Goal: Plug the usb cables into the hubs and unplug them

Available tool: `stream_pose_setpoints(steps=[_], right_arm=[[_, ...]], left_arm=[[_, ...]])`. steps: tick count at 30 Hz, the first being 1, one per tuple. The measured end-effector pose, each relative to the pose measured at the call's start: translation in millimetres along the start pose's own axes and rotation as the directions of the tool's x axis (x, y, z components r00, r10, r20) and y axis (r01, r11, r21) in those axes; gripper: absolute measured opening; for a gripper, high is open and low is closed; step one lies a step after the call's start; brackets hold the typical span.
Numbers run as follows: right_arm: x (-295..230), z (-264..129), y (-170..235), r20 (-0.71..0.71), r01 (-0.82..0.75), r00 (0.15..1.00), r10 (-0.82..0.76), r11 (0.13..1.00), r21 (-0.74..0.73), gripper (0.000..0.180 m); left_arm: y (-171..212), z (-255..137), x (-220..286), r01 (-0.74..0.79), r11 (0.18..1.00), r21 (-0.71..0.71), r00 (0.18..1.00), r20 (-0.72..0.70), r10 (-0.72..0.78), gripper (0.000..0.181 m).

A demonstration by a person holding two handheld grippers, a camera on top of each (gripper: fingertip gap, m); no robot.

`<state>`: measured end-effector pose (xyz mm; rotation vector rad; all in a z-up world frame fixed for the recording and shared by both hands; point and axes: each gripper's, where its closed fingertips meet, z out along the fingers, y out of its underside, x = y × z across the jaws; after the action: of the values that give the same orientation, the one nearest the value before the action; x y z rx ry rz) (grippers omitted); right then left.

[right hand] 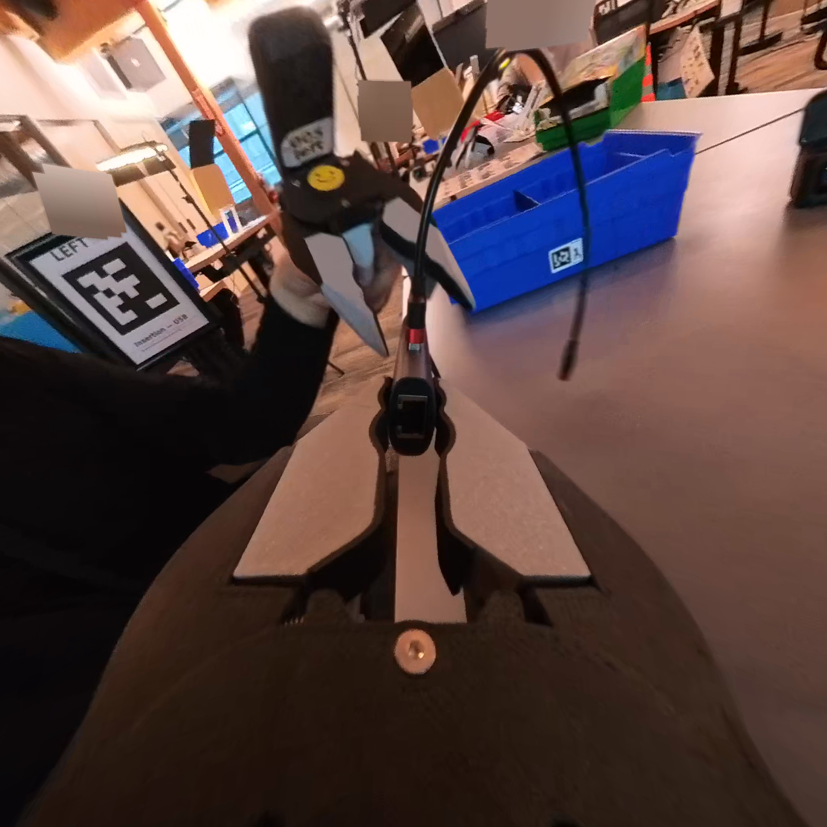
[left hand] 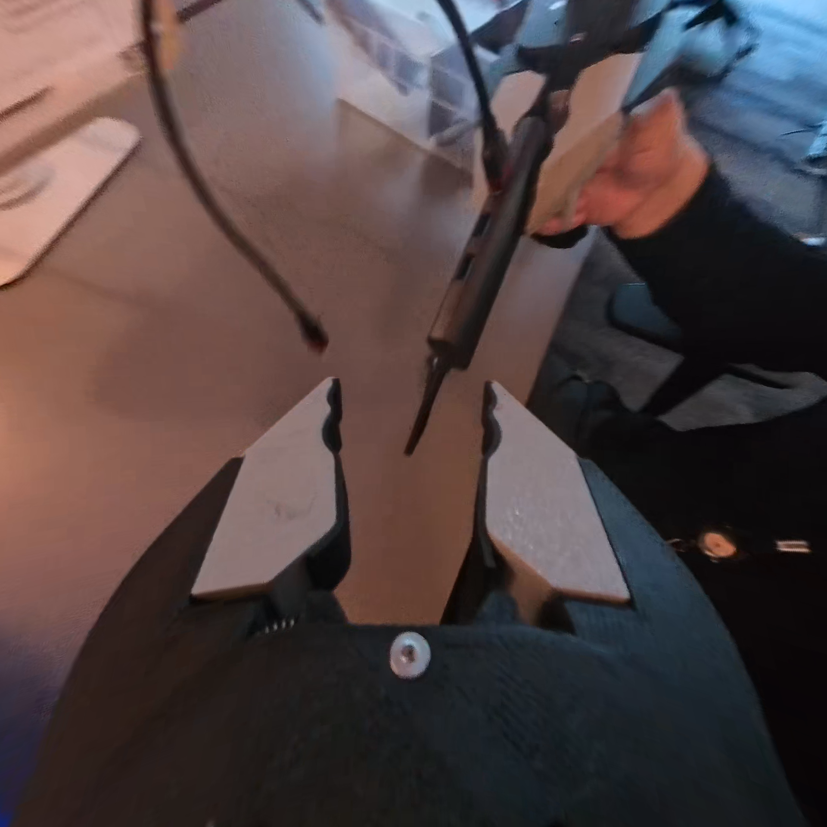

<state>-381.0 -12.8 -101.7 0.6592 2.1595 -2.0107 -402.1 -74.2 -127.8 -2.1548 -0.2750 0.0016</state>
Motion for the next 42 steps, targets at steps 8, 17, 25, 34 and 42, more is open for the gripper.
stream_pose_setpoints(steps=[8,17,25,34,42], right_arm=[[-23,21,2,0.104,0.006,0.995,-0.006,1.000,-0.002,0.014],[-18,17,15,0.016,0.087,0.996,-0.085,0.988,-0.130,0.016],[-28,15,16,0.066,0.138,0.989,-0.130,0.983,-0.120,0.014],[-26,18,29,0.080,0.133,0.989,-0.121,0.975,-0.178,0.014],[-27,13,22,0.010,0.233,0.972,-0.236,0.952,-0.200,0.015]], left_arm=[[-26,21,56,0.018,0.987,0.159,0.929,-0.367,0.042,0.015],[-3,22,52,-0.025,1.000,0.014,0.936,-0.351,0.028,0.014],[-9,11,57,-0.069,0.996,0.058,0.935,-0.345,0.085,0.014],[-4,12,56,-0.075,0.996,0.046,0.934,-0.348,0.086,0.014],[5,23,57,-0.115,0.993,-0.020,0.944,-0.313,0.103,0.014]])
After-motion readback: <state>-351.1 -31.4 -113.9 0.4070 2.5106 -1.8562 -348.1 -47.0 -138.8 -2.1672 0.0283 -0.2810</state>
